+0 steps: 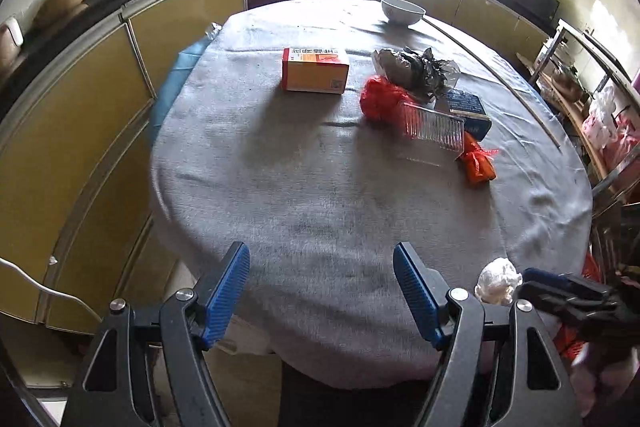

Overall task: Collect trash
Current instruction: 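Grasp the white tissue with the right tool while the left tool moves toward the clear tray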

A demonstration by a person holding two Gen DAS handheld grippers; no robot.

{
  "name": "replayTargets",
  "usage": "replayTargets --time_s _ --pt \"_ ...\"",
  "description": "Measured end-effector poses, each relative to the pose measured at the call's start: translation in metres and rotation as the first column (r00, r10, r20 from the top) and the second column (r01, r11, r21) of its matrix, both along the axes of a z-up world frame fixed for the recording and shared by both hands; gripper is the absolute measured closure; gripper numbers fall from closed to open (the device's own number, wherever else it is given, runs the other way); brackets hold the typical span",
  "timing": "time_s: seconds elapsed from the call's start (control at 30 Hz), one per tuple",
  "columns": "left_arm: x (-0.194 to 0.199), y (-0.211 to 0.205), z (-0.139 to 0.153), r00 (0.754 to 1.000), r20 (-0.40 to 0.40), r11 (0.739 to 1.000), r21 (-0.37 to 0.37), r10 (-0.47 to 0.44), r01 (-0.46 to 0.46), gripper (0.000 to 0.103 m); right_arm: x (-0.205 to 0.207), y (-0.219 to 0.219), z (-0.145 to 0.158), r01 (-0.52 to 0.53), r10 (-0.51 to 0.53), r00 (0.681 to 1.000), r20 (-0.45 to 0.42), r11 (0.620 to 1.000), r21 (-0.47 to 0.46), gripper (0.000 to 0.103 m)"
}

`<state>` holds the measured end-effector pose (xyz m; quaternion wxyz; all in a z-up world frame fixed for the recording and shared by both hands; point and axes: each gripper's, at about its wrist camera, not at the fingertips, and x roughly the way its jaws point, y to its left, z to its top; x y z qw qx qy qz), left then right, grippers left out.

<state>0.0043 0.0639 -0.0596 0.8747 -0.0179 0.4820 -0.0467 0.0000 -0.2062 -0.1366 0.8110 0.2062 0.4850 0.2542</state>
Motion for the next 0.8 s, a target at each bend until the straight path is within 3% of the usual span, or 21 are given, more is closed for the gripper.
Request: replayTargets --time_s 0.13,0.2,0.23,0.4,0.57,0.67,0.8 --pt "0.017 -0.002 0.001 1.0 0.004 0.999 -0.032 -0.01 0.01 0.028 0.015 0.019 -0.015 0.002 -0.002 0.999 -0.052 1.0 -0.004 0.035" --pt "0.031 -0.007 0.001 1.0 -0.011 0.998 -0.057 -0.019 0.018 0.028 0.016 0.026 -0.017 0.007 -0.008 0.999 -0.037 1.0 -0.028 0.043" --pt "0.038 -0.01 0.001 1.0 -0.014 0.998 -0.066 -0.021 0.02 0.028 0.015 0.031 -0.016 -0.002 0.001 1.0 -0.02 0.999 -0.05 0.057" --pt "0.083 -0.039 -0.002 0.999 -0.037 0.989 -0.145 -0.025 0.019 0.028 0.016 0.029 -0.02 0.003 -0.003 1.0 0.002 0.999 -0.044 0.057" --pt "0.138 -0.068 -0.007 0.998 -0.061 0.978 -0.207 0.026 -0.038 0.028 0.014 0.026 -0.021 0.0 0.001 1.0 0.017 0.999 -0.043 0.058" --pt "0.168 -0.081 -0.02 0.993 -0.083 0.975 -0.2 0.082 -0.098 0.028 0.012 0.024 -0.021 -0.004 0.005 1.0 0.027 0.999 -0.041 0.058" --pt "0.18 -0.091 -0.044 0.984 -0.154 0.977 -0.179 0.087 -0.114 0.028 0.01 0.023 -0.023 0.0 0.002 0.999 0.037 0.999 -0.035 0.058"
